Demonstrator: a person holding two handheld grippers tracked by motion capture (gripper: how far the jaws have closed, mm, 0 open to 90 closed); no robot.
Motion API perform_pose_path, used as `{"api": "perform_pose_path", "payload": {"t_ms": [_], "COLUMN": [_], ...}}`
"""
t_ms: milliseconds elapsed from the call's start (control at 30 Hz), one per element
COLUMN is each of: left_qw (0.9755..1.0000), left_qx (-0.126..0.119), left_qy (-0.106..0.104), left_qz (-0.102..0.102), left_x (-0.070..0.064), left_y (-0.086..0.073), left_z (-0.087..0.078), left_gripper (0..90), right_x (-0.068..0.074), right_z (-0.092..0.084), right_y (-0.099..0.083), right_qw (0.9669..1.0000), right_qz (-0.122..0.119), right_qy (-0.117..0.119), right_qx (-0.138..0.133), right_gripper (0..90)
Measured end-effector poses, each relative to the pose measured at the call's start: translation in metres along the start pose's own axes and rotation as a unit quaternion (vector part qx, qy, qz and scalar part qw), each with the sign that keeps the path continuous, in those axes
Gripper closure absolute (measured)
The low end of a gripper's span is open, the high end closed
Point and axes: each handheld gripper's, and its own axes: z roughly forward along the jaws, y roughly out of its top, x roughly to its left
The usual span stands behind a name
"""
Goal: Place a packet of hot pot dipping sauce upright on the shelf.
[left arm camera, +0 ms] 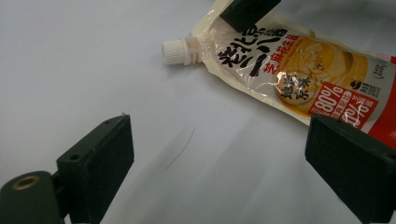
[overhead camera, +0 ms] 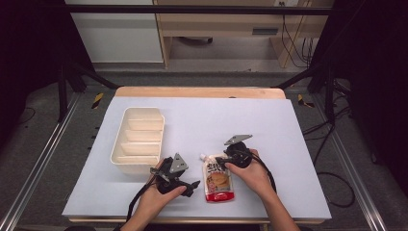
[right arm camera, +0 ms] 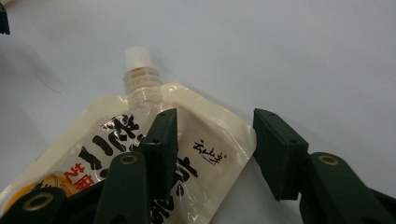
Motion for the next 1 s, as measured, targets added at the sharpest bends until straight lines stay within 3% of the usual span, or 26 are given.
{"api": "perform_pose_path", "payload": {"t_ms": [133, 367, 400, 500, 667, 1000], "left_qw": [1.0, 1.0, 1.0, 1.0, 1.0, 0.9999], "left_qx": [0.001, 0.003, 0.003, 0.005, 0.005, 0.008], "left_qy": [0.0, 0.005, 0.006, 0.006, 0.006, 0.004], "left_qz": [0.002, 0.003, 0.003, 0.002, 0.004, 0.006], "left_x": [0.0, 0.0, 0.001, 0.001, 0.0, 0.0], "left_y": [0.0, 0.0, 0.0, 0.0, 0.0, 0.0], "left_z": [0.0, -0.001, -0.001, 0.0, 0.0, 0.0], "left_gripper": [7.7, 7.5, 7.5, 7.5, 7.4, 7.4], "right_x": [0.001, 0.004, 0.005, 0.008, 0.011, 0.014], "right_z": [-0.003, -0.012, -0.017, -0.02, -0.018, -0.017], "right_y": [0.001, 0.001, 0.001, 0.002, 0.001, 0.002], "right_qw": [0.9999, 0.9998, 0.9997, 0.9995, 0.9991, 0.9983], "right_qz": [0.007, -0.008, -0.015, -0.022, -0.039, -0.058], "right_qy": [-0.002, -0.001, 0.001, 0.003, 0.004, -0.01], "right_qx": [-0.007, -0.018, -0.02, -0.024, -0.014, -0.008], "right_gripper": [56.0, 64.9, 71.9, 77.6, 83.6, 88.1]}}
